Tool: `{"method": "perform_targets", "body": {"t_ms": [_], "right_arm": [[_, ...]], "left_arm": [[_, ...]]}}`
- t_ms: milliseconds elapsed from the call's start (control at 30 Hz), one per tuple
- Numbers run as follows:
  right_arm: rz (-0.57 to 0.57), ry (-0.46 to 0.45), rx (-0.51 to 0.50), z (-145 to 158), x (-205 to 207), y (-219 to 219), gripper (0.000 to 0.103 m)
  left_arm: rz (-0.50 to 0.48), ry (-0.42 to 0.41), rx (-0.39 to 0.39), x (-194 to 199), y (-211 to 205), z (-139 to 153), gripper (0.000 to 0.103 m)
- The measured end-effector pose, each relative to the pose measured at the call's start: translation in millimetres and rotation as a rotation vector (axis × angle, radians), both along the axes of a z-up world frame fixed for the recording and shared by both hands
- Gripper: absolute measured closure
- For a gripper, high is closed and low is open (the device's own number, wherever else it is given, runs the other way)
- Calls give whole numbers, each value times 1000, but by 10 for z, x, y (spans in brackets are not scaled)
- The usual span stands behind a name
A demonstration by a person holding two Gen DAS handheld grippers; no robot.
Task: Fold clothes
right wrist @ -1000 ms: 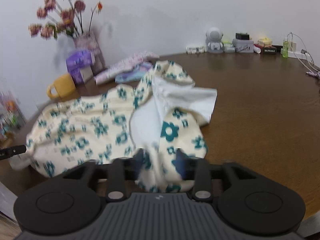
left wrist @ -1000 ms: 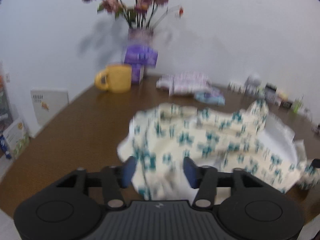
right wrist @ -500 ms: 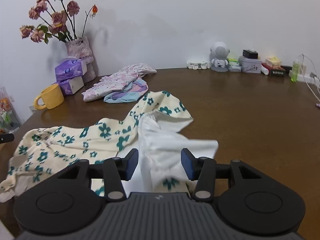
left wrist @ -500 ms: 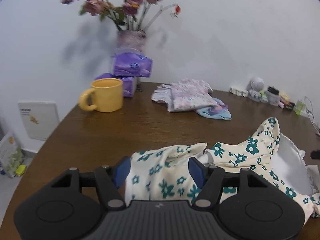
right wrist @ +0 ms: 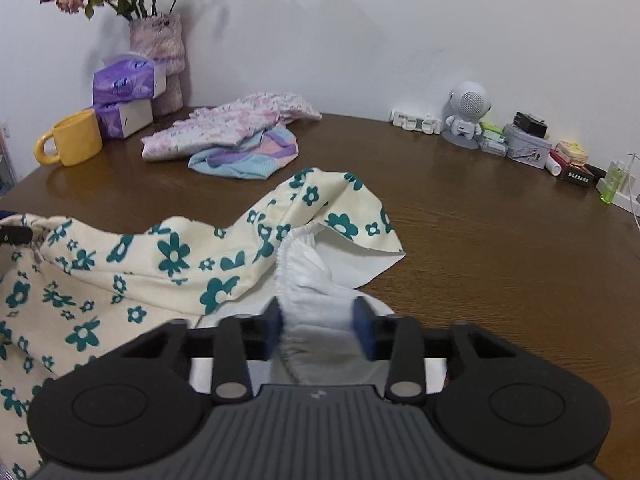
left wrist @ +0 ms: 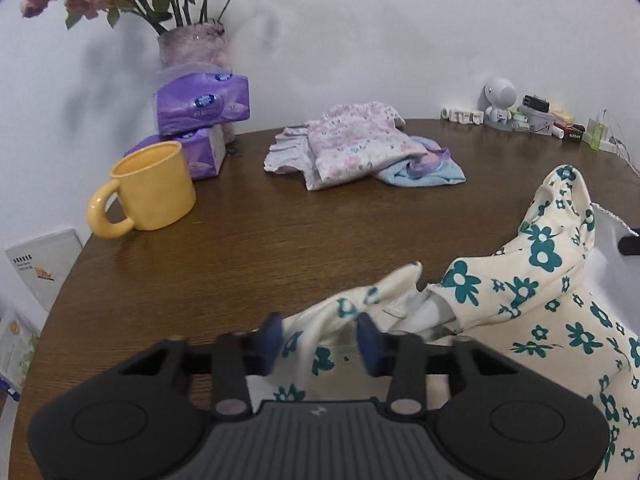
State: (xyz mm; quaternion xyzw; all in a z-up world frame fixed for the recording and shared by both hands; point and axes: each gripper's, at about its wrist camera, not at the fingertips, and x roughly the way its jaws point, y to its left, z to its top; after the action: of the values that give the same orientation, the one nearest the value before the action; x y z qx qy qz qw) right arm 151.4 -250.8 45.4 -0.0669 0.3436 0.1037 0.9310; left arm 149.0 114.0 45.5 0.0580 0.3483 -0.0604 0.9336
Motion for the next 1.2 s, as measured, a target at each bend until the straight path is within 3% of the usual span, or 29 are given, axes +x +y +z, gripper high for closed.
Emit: {"method": "perform_targets", "body": {"t_ms": [33, 133, 300, 467, 700, 800, 833, 900, 933, 1067, 1200], "right_arm": [[-2, 4, 5, -9, 13, -9, 89], [-16, 10, 21, -23, 49, -73, 97], [-86, -1, 18, -43, 88, -229, 98], [-152, 0, 41, -49, 115, -436, 98], [-158, 20, 23, -165, 149, -446, 98], [-158, 10, 55, -135, 104, -456, 90], [-162, -2, 78, -92, 58, -478, 86], [-165, -35, 128, 35, -82, -529, 67], [-160, -51, 137, 96, -168, -536, 67], [-157, -76, 115, 198, -482, -549, 58], [-196, -57, 110, 115, -767, -603, 57]], "left_arm": [[5, 1, 4, 18, -2, -15, 89], [35, -6, 2, 44, 33, -45, 97], [121, -25, -38, 48, 199, -40, 97], [152, -23, -53, 34, 271, -59, 98], [174, -24, -61, 21, 306, -74, 97], [187, -44, -130, -54, 352, -9, 89], [190, -58, -165, -122, 379, 41, 81], [195, -86, -234, -258, 433, 141, 60], [203, -97, -244, -335, 442, 183, 50], [214, -108, -218, -709, 417, 263, 45], [217, -63, -223, -1090, 371, 177, 45]]}}
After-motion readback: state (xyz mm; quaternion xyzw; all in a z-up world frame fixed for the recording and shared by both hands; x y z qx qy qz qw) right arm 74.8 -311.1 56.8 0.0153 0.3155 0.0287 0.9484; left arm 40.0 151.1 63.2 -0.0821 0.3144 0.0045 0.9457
